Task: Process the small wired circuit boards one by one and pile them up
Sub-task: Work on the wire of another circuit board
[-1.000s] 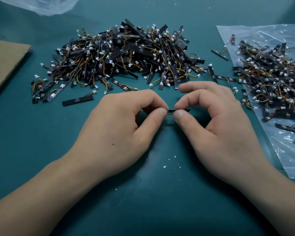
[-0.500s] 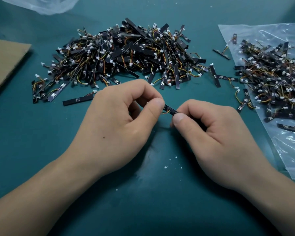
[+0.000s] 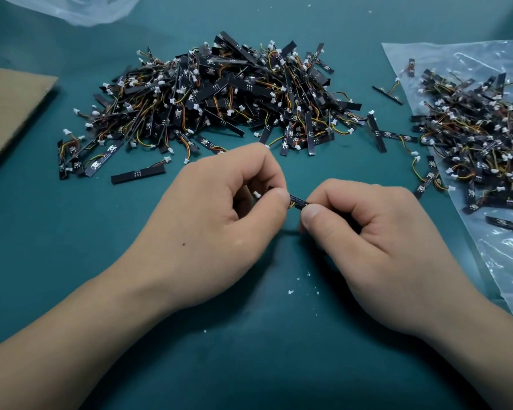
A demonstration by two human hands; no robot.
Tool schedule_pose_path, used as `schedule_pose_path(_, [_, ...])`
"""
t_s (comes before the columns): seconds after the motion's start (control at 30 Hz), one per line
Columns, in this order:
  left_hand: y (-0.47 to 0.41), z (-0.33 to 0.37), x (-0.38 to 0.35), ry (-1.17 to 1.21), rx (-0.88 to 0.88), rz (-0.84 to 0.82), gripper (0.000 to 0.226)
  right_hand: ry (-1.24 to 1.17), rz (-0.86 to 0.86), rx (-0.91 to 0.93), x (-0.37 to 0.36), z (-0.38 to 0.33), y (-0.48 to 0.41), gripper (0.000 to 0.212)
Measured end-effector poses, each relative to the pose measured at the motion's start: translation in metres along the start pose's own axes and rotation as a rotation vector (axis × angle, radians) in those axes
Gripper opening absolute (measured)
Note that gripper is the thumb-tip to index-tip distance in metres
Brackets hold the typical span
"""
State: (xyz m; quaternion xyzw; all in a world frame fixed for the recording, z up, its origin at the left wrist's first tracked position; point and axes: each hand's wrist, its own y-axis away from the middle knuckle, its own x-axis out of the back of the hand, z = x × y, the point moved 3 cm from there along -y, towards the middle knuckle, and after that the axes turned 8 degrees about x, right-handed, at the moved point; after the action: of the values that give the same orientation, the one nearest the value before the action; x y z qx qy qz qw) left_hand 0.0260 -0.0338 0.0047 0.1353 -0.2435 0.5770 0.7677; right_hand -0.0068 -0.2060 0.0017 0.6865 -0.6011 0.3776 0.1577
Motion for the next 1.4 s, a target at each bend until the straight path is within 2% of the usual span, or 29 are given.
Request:
schedule_pose_path(1.0, [-0.0007,0.0,-0.0005,-0.018,-0.012,0.032,0.012,0.028,0.016,0.004,-0.0001,0.0007,-0.0004,0.022])
schedule_pose_path(1.4, [0.0013,0.001,-0.0004,-0.047,-0.023,0.027,0.012,0.004,-0.004,0.012,0.0004,0.0006,0.0006,0.027])
